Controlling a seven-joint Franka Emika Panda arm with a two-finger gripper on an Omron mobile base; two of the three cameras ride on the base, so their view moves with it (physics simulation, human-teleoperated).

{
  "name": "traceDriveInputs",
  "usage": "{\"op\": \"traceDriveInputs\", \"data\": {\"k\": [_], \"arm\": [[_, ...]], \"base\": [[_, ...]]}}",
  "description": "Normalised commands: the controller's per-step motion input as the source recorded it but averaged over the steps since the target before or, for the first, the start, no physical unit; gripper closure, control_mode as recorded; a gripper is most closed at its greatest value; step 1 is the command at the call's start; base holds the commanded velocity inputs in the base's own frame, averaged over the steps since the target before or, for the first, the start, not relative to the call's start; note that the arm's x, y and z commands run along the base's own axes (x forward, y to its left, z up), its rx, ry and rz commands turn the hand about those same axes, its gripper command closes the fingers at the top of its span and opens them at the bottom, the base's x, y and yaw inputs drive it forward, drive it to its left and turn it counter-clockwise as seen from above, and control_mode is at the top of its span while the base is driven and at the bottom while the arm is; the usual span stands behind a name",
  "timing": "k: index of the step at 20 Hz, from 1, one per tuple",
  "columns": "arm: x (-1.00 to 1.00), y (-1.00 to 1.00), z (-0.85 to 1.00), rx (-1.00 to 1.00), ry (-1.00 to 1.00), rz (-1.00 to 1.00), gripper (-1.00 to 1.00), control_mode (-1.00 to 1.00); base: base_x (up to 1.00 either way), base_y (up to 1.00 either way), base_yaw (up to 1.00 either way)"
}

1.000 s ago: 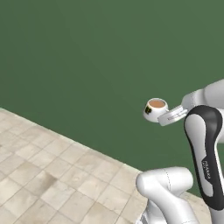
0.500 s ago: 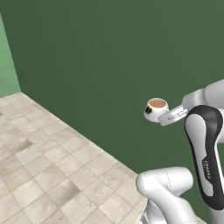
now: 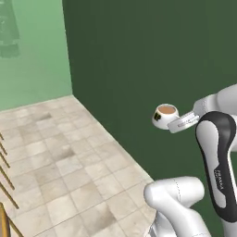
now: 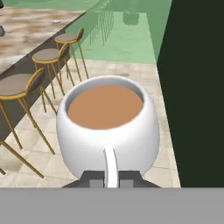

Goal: Pick the cup of tea, navigate to the dining table, and place it on the saucer.

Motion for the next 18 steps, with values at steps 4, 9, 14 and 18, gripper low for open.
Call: {"op": "traceDriveInputs", "data": {"k": [4,9,14,18], "arm": [[0.0,0.0,0.0,0.0,0.0,0.0,1.0,1.0],[0.0,0.0,0.0,0.0,0.0,0.0,1.0,1.0],[0.0,0.0,0.0,0.0,0.0,0.0,1.0,1.0],[0.0,0.0,0.0,0.0,0.0,0.0,1.0,1.0]], "base": [[1.0,0.0,0.46],[1.0,-0.01,0.44],[1.0,-0.15,0.42],[1.0,-0.16,0.4]]}}
